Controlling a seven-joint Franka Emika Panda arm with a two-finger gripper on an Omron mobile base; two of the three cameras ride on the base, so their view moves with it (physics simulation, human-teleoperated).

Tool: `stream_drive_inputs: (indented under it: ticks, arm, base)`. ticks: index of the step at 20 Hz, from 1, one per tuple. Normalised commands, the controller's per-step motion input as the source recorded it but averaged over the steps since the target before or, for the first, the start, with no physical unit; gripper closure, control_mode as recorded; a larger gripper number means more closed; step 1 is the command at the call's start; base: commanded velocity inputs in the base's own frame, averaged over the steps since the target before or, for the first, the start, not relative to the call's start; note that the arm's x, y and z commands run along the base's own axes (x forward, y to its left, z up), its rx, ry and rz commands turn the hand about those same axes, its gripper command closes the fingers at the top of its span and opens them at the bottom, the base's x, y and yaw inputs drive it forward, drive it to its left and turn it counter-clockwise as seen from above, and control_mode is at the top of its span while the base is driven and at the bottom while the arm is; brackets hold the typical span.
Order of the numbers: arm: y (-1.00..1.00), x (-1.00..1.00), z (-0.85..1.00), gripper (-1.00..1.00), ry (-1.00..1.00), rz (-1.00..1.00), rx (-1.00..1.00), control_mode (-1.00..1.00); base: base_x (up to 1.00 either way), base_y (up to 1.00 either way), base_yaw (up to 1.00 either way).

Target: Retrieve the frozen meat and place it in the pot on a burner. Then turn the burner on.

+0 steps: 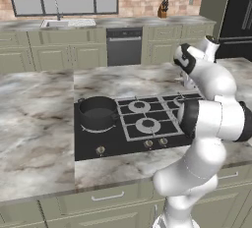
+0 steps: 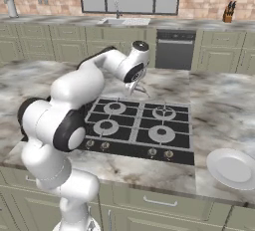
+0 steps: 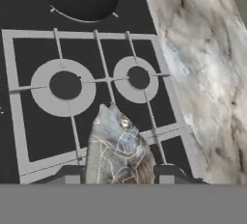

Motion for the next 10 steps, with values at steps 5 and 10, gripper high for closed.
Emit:
stream_drive_inputs:
  ticks: [5, 10]
  arm:
    - [0.81, 0.34, 0.07, 1.0, 0.11, 0.21, 0.0, -1.0]
    - [0.85, 0.22, 0.0, 1.0, 0.09, 0.26, -0.04, -1.0]
  base:
    - [0.0, 0.0, 0.0]
    - [0.0, 0.0, 0.0]
